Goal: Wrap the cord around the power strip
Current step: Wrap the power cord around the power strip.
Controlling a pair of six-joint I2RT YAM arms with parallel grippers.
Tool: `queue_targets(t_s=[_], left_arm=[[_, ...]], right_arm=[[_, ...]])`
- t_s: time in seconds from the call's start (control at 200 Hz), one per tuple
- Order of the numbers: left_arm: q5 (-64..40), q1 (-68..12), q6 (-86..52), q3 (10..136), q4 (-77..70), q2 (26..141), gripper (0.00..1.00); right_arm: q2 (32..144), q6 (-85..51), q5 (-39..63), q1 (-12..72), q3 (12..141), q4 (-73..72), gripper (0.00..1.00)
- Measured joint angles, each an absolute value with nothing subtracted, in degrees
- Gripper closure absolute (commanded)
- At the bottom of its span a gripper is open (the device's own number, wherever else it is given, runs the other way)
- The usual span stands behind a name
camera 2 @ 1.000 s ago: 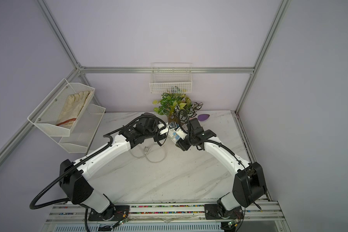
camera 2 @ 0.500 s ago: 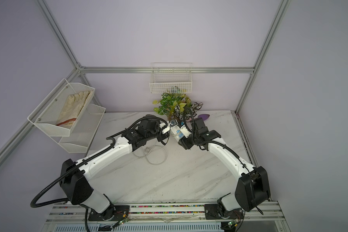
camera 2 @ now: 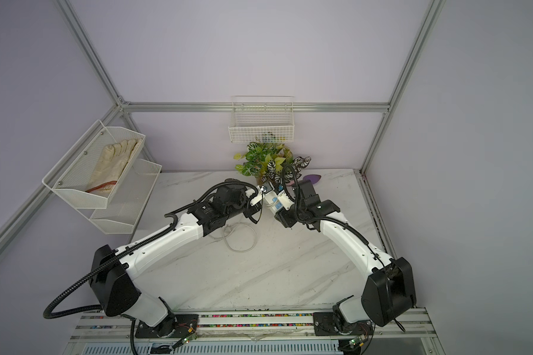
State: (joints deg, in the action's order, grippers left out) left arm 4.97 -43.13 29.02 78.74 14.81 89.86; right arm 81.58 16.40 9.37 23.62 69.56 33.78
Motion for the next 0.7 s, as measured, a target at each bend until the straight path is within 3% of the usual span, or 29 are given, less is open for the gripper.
queue_targets(t_s=[0.475, 0.7], left_arm=[[7.46, -46.81, 29.02, 78.32, 11.77, 89.84, 0.99], [6.81, -46.94, 26.50, 77.19, 11.64, 89.21, 0.82]], right_arm=[[76.99, 15.14, 3.90, 23.64, 68.66, 30.02, 1.00], [76.84, 11.38, 3.14, 22.81, 68.69, 28.64, 1.00]])
